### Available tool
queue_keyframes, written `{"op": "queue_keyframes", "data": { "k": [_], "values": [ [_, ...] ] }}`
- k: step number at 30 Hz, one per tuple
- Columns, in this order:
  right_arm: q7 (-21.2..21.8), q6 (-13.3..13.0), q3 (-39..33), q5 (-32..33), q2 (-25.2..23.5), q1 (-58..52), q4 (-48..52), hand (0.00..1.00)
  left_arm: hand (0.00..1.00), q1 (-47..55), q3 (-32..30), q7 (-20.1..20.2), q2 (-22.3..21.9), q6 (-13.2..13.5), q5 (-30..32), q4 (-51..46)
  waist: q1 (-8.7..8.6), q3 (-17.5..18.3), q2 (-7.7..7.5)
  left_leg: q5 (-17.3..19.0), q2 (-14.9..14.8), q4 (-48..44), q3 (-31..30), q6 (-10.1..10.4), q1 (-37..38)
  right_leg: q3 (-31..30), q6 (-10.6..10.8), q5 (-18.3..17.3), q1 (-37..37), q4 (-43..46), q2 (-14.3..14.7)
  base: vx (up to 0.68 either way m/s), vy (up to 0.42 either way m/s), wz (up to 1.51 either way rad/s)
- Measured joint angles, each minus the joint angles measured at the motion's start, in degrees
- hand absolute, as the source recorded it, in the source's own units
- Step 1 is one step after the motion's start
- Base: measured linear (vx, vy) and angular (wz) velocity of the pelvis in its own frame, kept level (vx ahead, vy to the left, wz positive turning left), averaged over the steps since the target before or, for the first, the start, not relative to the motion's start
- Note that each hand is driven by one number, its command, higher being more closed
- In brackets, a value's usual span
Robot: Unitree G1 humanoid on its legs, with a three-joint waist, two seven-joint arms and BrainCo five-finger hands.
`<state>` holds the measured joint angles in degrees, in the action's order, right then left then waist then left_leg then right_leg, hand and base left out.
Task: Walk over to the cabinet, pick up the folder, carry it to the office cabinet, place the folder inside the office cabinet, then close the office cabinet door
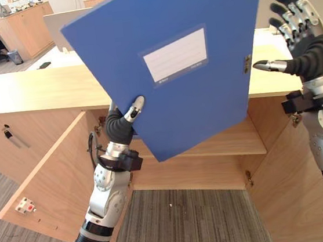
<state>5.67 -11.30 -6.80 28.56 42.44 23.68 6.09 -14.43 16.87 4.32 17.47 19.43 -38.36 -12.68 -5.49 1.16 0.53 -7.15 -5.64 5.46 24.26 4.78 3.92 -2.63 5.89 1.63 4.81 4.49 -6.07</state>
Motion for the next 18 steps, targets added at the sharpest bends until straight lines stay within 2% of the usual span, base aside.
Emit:
{"op": "queue_keyframes", "data": {
  "k": [9,18],
  "values": [
    [2.9,1.4,9.2,14.6,8.5,4.4,-5.1,0.00,1.00,-0.2,2.5,0.1,3.8,0.1,-4.5,1.5,0.28,0.8,-0.60,-0.6,-0.1,0.0,-1.3,-0.1,-0.9,1.1,-0.1,0.1,0.1,-0.1,-0.1,-0.01,0.012,0.07],
    [5.1,1.6,18.4,26.0,18.1,10.3,-5.9,0.00,1.00,-2.3,5.9,0.1,7.7,2.4,-13.0,2.1,1.57,1.1,-1.34,-0.9,-0.1,0.0,-2.2,-0.2,-1.3,2.2,-0.2,0.2,0.0,-0.1,-0.2,-0.01,0.012,0.05]
  ]
}}
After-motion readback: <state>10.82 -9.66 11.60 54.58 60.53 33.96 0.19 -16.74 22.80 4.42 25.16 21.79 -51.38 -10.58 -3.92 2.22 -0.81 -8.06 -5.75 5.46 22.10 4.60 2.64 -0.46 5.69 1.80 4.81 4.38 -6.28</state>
